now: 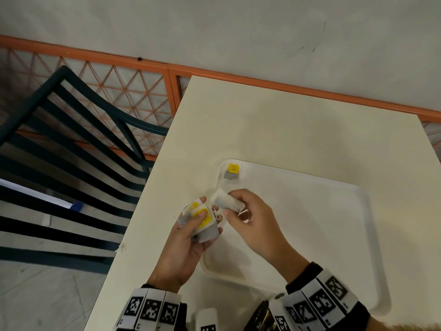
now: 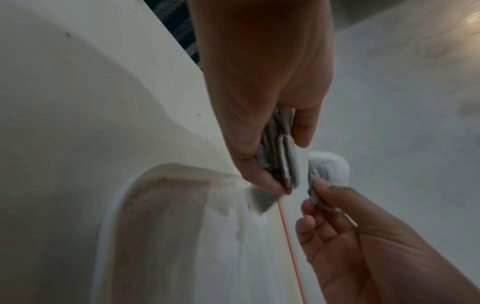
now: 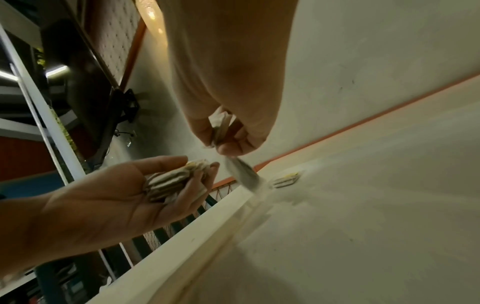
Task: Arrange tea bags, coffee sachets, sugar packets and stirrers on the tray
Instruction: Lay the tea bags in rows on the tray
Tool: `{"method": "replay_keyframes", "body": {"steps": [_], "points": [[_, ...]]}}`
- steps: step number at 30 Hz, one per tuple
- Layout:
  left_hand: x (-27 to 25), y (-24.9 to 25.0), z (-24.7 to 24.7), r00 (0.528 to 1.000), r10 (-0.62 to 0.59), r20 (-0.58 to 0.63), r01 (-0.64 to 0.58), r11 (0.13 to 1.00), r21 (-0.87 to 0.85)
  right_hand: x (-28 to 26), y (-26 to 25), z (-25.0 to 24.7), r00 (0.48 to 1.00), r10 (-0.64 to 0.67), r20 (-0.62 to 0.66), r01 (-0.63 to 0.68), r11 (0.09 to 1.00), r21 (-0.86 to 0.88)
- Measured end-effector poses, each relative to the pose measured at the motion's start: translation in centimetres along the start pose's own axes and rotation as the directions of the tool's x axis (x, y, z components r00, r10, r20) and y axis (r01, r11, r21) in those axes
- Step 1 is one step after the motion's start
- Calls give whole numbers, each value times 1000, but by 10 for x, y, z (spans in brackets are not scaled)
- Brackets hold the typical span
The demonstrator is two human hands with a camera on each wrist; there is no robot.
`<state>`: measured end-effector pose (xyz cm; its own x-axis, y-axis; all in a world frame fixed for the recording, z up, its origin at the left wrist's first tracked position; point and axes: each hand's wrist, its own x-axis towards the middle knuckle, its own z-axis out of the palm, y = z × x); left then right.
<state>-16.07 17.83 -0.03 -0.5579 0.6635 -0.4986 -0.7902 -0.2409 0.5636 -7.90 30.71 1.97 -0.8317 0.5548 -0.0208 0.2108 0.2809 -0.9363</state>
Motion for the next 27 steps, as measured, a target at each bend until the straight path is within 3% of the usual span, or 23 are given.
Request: {"method": "replay_keyframes", "body": {"steps": [5,10,12,16,18,21,24,27], "points": [[-1,0,4,999,-22,47,20,999,25,-10,3,4,996,-18,86,14,999,45],[-1,-3,2,998,-41,48,40,999,31,-12,13,5,987,-97,-126,82,989,-121],[-2,-6,2,999,-19,28,18,998,56,-13,16,6,981,-120,-150,97,984,-152],[-4,-5,3,1000,0,30,-3,994,106,-20,15,9,993,-101,61,108,985,-134],[-3,-4,0,1000,11,13,-12,996,93,-22,16,10,990,-69,124,85,988,-131],[-1,-4,-3,1000,18,-9,-17,995,97,-18,18,8,997,-33,68,43,987,-152],[1,-8,-4,1000,17,-18,-15,993,113,-10,18,5,993,119,22,-118,993,-14],[2,-9,-7,1000,3,-24,0,990,140,-1,22,0,966,232,117,-241,968,69]]}}
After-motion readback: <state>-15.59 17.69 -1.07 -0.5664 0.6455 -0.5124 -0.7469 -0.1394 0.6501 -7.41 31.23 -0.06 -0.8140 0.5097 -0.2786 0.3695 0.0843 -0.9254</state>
